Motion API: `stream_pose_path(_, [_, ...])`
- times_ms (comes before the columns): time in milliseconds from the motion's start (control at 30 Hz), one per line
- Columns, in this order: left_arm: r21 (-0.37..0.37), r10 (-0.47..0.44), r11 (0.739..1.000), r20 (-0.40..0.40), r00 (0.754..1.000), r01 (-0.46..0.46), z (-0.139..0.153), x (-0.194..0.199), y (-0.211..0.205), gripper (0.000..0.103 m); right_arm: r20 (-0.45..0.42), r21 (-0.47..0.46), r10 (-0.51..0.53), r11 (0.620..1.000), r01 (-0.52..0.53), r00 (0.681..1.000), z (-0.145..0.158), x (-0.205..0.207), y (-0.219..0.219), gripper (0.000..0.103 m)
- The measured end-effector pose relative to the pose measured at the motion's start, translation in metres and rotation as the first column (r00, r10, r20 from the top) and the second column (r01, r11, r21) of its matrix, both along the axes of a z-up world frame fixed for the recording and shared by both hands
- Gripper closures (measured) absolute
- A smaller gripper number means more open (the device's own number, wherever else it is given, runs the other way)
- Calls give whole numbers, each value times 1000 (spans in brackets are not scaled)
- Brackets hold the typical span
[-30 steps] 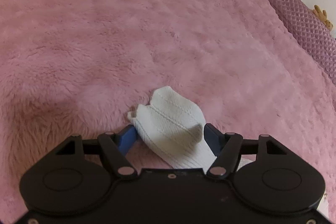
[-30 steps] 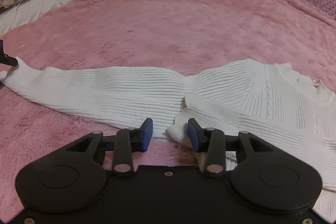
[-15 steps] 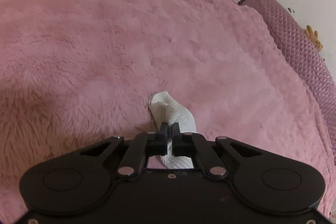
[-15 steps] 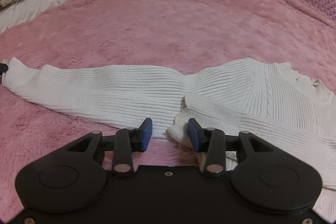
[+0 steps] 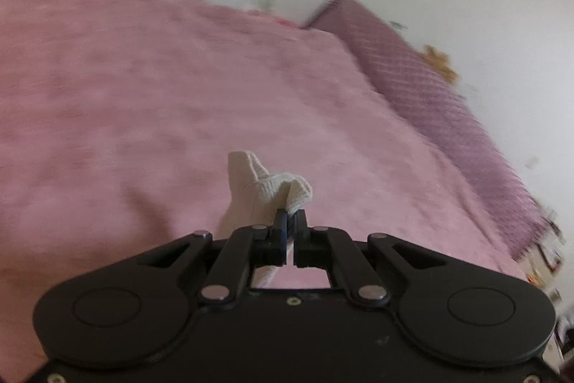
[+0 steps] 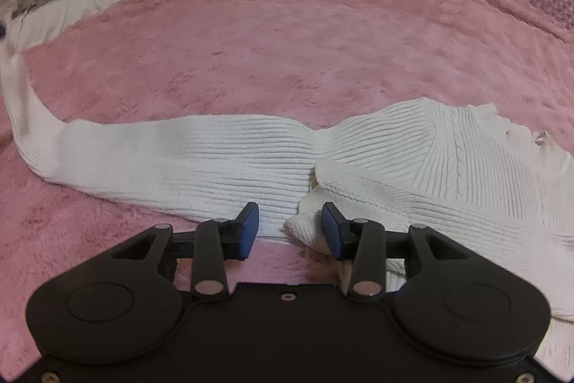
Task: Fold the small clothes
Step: 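Carry the cuff over the sweater body and open the left tool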
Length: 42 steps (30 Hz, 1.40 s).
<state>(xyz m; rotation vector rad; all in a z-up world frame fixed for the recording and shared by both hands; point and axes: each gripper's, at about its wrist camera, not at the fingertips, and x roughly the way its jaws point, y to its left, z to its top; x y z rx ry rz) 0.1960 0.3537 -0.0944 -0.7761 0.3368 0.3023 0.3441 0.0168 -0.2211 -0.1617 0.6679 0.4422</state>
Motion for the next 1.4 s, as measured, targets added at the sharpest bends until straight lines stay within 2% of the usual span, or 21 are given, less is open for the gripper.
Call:
stream_pose_path(100, [-4,-101,995,38,994,101,15,26,-28,103,3,69,-13,998,12,1000,14,-10,-16,56])
stream_pose_path(200, [-7,-207,978,62,976,208,26,57,-63,103,14,69,-34,997,33,999,24,-22,-38,55])
stream_pose_path(400, [-18,-400,914,115,909,404,38,112,-152,103,-26,64,-156,986,157,987,31,-36,-115,55])
stream_pose_path(600, [-62,-547,826,149,824,560,32,152,-252,103,-27,39,-261,964,262,965,36,-49,-193,54])
stream_pose_path(900, [-182,-716,656,158,680,733,-7,187,-395,103,-29,21,-365,931,365,931,34,-59,-273,53])
stream_pose_path(1000, [-201,-753,614,138,643,763,-27,190,-437,103,-40,20,-398,917,399,917,29,-61,-295,53])
stream_pose_path(1133, [-225,-774,599,83,627,769,-57,201,-476,103,-51,25,-432,901,434,900,25,-60,-315,53])
stream_pose_path(1200, [-252,-779,589,77,623,768,-70,198,-478,103,-55,29,-443,895,445,895,23,-59,-320,53])
stream_pose_path(1333, [-270,-782,594,30,623,758,-90,199,-484,103,-58,40,-448,892,450,892,21,-64,-317,53])
stream_pose_path(1400, [-286,-791,586,4,612,758,-100,198,-485,103,-53,39,-451,891,453,891,22,-63,-319,52])
